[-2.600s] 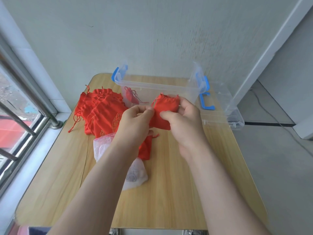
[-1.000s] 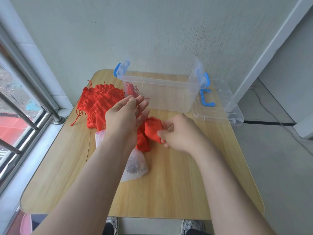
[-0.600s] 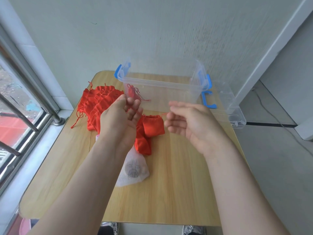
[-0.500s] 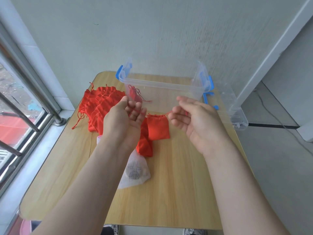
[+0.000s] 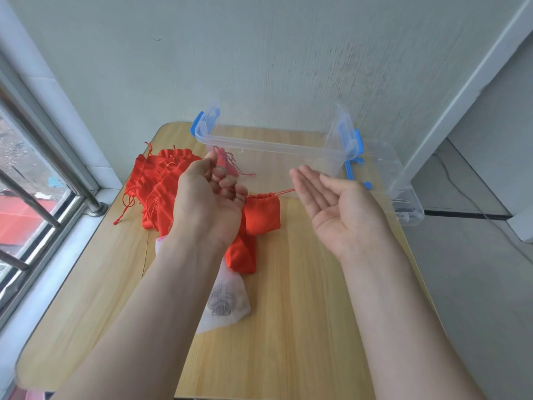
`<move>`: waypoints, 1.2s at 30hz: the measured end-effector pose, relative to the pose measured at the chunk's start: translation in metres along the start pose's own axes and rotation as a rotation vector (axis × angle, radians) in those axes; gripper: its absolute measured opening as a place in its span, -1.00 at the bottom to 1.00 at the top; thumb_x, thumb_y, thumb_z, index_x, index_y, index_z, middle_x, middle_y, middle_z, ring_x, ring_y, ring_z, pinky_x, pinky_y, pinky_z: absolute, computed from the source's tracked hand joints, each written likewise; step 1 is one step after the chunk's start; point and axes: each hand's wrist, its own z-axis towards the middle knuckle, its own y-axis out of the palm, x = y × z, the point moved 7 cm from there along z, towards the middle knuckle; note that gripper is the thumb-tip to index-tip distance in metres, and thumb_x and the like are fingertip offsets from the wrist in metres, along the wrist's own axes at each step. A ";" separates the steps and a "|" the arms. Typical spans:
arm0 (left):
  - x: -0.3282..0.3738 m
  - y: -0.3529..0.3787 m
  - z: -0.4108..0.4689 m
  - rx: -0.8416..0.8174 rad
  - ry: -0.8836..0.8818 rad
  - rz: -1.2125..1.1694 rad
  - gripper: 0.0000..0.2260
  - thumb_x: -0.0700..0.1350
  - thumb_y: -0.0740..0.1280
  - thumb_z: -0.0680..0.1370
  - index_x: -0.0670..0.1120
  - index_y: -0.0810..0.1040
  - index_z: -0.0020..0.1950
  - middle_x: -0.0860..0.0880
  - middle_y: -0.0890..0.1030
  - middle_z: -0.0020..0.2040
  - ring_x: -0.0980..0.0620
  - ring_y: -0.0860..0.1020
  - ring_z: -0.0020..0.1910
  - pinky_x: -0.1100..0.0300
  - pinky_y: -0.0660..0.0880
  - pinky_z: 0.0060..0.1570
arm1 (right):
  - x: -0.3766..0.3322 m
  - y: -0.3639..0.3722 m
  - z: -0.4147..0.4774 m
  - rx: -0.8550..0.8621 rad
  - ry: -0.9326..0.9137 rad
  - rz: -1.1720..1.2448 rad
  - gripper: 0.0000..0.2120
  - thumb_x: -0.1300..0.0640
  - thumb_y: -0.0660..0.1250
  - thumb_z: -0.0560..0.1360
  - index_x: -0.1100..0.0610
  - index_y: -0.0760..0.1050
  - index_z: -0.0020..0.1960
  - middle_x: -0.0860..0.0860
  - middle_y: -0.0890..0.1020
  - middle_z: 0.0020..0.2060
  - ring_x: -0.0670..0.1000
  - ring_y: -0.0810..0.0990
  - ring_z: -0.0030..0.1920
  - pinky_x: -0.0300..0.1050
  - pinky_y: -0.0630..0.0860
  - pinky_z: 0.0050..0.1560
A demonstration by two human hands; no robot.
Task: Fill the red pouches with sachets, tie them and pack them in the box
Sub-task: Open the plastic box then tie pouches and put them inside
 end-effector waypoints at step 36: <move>0.007 0.016 -0.013 -0.154 0.193 0.623 -0.74 -0.10 0.21 0.76 -0.07 0.70 0.11 0.02 0.55 -0.20 0.12 0.28 -0.43 0.29 0.28 -0.44 | -0.006 0.001 0.012 -0.006 -0.280 -0.866 -0.75 0.07 0.30 0.73 0.02 0.75 0.02 -0.06 0.67 -0.20 -0.15 0.49 -0.36 -0.16 0.44 -0.26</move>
